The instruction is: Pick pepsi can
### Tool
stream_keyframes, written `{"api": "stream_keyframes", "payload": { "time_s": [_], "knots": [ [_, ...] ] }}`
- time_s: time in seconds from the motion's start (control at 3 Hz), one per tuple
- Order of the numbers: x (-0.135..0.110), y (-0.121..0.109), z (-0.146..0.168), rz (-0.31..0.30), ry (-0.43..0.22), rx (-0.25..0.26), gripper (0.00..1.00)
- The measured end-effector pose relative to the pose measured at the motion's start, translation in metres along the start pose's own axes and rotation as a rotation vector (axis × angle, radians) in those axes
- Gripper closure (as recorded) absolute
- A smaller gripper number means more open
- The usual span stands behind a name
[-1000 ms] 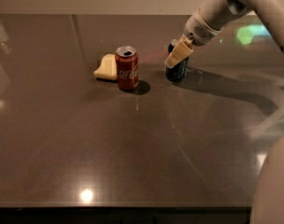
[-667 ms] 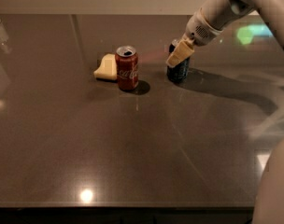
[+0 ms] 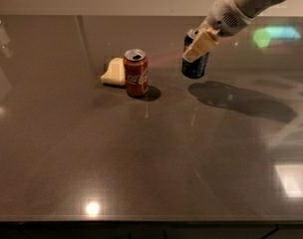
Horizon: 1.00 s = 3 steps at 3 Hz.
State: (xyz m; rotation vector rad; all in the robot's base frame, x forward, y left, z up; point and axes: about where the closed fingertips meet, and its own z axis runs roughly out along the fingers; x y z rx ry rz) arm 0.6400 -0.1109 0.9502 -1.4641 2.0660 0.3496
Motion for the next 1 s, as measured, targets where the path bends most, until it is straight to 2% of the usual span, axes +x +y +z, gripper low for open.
{"api": "stream_keyframes", "payload": {
  "time_s": [0.67,1.0],
  "knots": [
    [-0.047,0.024,-0.075,-0.158,-0.093,-0.024,1.0],
    [-0.047,0.024,-0.075,-0.158,-0.093,-0.024,1.0]
  ]
}}
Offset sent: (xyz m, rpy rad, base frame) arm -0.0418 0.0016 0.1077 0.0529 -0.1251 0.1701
